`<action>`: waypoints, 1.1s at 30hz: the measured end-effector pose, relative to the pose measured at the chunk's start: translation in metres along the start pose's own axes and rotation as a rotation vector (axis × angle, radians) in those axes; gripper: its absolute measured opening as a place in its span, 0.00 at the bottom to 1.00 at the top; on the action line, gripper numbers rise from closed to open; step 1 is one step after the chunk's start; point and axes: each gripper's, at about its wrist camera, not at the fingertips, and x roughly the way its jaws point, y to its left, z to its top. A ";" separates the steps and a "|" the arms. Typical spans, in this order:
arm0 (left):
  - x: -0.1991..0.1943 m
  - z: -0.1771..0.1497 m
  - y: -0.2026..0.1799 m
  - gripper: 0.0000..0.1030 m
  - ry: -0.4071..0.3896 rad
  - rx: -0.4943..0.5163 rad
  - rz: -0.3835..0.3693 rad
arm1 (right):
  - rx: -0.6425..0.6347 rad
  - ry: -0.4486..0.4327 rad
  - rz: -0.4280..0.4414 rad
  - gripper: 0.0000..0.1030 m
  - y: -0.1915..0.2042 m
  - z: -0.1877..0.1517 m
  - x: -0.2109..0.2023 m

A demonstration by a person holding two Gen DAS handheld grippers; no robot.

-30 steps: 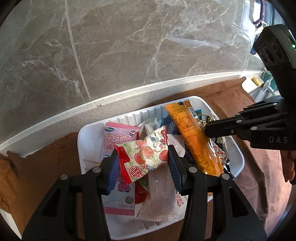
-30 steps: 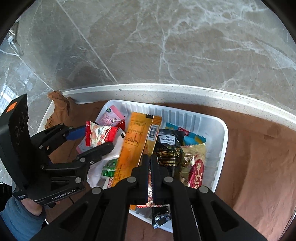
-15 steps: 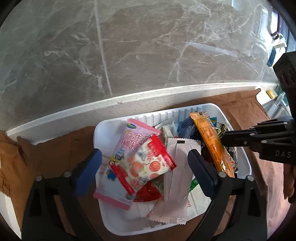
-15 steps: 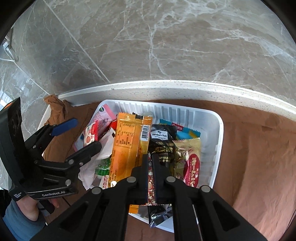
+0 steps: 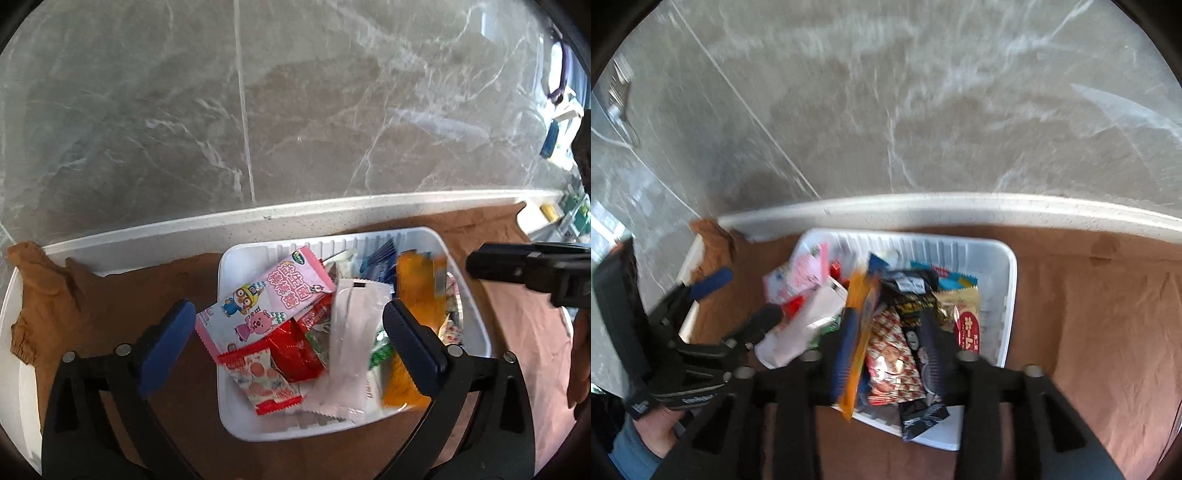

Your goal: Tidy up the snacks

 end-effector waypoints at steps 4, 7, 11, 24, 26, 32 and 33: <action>-0.035 -0.005 -0.005 1.00 -0.046 -0.024 -0.068 | 0.027 -0.142 0.001 0.89 0.007 -0.004 -0.039; -0.064 -0.009 -0.020 1.00 -0.099 0.018 -0.067 | 0.020 -0.186 -0.009 0.92 0.014 -0.009 -0.056; -0.106 -0.012 -0.038 1.00 -0.223 0.049 0.108 | 0.013 -0.208 -0.013 0.92 0.023 -0.019 -0.070; -0.177 -0.043 -0.021 1.00 -0.215 -0.182 0.055 | -0.001 -0.271 -0.129 0.97 0.048 -0.058 -0.119; -0.176 -0.047 -0.020 1.00 -0.200 -0.192 0.037 | -0.023 -0.273 -0.176 0.98 0.056 -0.065 -0.122; -0.174 -0.053 -0.020 1.00 -0.152 -0.191 0.080 | -0.036 -0.267 -0.210 0.98 0.072 -0.081 -0.126; -0.176 -0.055 -0.021 1.00 -0.145 -0.184 0.093 | -0.037 -0.264 -0.226 0.98 0.075 -0.083 -0.127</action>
